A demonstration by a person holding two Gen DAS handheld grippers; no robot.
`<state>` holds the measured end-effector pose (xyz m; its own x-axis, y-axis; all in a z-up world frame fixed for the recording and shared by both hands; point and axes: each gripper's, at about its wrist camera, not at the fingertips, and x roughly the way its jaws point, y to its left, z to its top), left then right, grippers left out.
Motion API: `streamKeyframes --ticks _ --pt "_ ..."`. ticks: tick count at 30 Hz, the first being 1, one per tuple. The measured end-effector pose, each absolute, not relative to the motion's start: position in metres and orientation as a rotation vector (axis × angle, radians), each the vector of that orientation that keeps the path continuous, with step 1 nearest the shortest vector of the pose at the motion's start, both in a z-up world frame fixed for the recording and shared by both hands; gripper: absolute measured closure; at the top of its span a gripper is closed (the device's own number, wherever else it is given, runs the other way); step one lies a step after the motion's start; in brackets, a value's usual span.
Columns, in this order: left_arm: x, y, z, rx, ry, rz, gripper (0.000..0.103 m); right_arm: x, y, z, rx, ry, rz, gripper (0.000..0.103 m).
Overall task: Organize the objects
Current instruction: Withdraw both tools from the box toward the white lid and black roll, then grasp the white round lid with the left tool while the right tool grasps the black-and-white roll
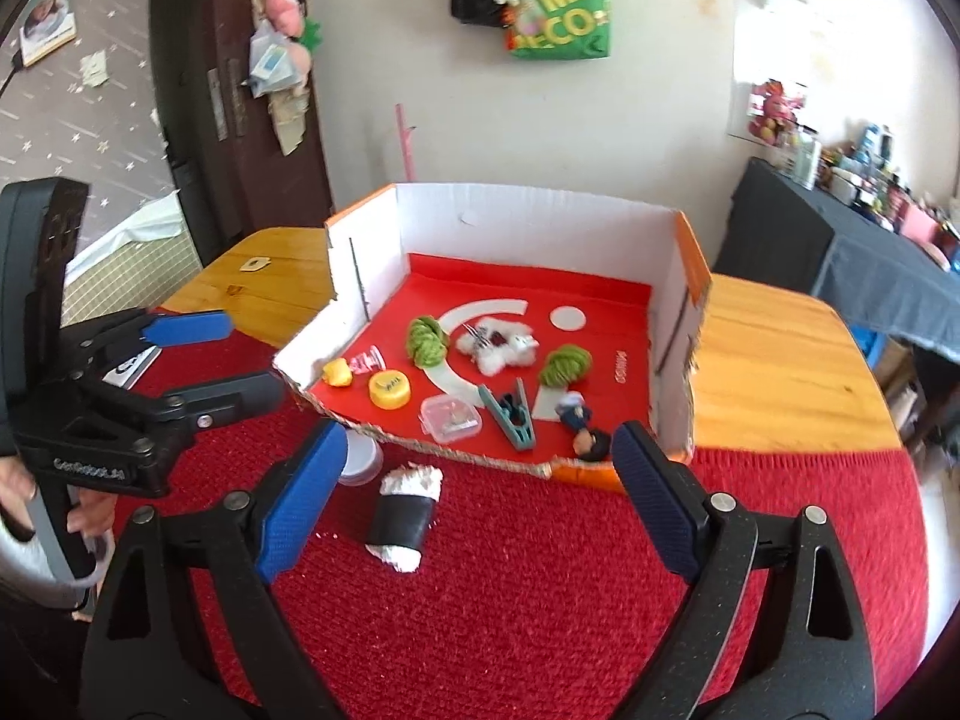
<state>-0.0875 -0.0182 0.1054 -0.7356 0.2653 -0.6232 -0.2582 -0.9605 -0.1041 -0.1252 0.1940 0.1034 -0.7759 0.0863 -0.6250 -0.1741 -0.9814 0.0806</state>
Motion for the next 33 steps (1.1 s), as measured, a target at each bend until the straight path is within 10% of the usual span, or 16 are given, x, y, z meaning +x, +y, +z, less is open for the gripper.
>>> streamKeyframes --ticks 33 --pt "-0.076 -0.023 0.035 -1.148 -0.132 2.768 0.005 -0.124 0.191 0.032 -1.084 0.297 2.711 0.011"
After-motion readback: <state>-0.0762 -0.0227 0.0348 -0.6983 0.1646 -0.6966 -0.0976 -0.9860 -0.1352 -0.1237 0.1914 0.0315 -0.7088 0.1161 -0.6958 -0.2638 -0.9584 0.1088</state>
